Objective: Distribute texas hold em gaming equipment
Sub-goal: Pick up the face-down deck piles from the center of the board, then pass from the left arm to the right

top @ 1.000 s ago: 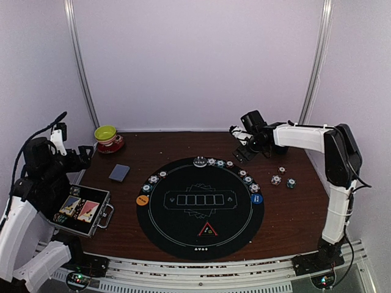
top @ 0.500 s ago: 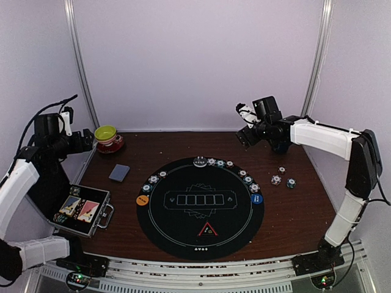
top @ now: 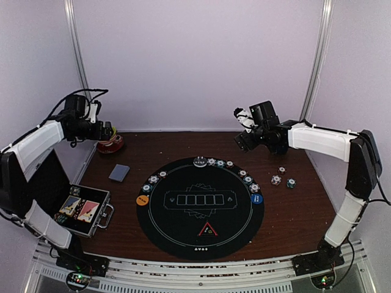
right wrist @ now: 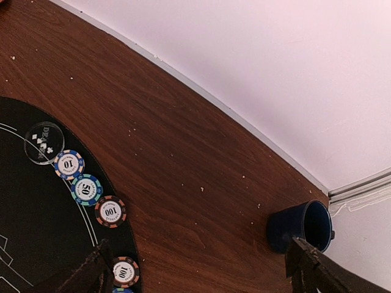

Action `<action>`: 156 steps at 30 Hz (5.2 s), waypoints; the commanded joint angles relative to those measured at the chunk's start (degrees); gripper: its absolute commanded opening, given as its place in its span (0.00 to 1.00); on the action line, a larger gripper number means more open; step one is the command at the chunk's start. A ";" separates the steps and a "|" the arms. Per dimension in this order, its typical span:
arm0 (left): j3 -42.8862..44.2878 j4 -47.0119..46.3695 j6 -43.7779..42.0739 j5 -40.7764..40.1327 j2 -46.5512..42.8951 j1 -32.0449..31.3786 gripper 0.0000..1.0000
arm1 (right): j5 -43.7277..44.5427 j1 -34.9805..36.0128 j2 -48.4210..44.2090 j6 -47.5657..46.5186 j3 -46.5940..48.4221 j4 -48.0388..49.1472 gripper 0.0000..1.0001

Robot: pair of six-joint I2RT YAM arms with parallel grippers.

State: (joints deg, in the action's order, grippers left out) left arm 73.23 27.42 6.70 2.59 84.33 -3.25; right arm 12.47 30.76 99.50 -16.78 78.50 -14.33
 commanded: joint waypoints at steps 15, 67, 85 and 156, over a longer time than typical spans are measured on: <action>7.05 7.72 -9.41 3.42 21.09 -2.46 0.98 | 0.10 -0.59 -2.49 -0.18 -1.68 2.12 1.00; 9.02 15.80 -11.83 -1.67 35.45 -3.76 0.90 | 0.77 0.26 -1.20 -0.77 -2.17 2.90 1.00; 8.30 16.47 -12.25 -0.04 36.32 -5.16 0.61 | -0.40 0.44 -1.59 -0.54 -2.12 2.65 1.00; 13.89 15.66 -8.42 7.46 18.15 -16.69 0.57 | -50.48 1.58 3.30 20.68 4.31 -0.17 1.00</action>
State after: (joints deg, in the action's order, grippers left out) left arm 85.32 44.25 -2.79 7.35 104.79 -17.28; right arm -29.95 31.94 103.07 -1.13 84.62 -19.92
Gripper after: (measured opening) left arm 0.571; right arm 1.000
